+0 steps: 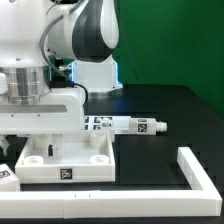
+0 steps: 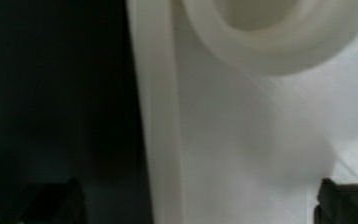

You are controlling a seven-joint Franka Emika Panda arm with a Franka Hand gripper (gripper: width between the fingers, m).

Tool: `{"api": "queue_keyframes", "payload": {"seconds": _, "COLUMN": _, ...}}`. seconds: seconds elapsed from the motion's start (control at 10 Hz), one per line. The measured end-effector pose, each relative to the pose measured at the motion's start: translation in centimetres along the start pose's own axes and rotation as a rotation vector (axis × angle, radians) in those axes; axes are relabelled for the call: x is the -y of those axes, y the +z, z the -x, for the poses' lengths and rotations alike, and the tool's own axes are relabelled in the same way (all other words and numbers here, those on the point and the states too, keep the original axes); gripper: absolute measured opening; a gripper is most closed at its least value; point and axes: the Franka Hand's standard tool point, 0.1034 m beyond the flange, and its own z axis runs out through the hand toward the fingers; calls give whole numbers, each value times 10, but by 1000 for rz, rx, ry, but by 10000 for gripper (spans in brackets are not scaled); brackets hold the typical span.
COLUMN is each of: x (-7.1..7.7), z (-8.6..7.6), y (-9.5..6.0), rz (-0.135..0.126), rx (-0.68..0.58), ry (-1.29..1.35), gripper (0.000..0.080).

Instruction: Assemble one leg

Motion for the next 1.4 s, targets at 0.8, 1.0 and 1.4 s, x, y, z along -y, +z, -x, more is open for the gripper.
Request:
{"api": "queue_keyframes", "payload": {"seconds": 0.8, "x": 5, "z": 0, "y": 1, "rz": -1, "rx": -1, "ry": 6, "gripper": 76}}
{"api": "queue_keyframes", "payload": {"seconds": 1.0, "x": 26, "z": -11, "y": -1, "rz": -12, "rx": 0, "ry": 79, "gripper": 45}}
{"api": "queue_keyframes", "payload": {"seconds": 1.4, "x": 88, "z": -40, "y": 5, "rz": -26, "rx": -22, "ry": 118, "gripper": 45}}
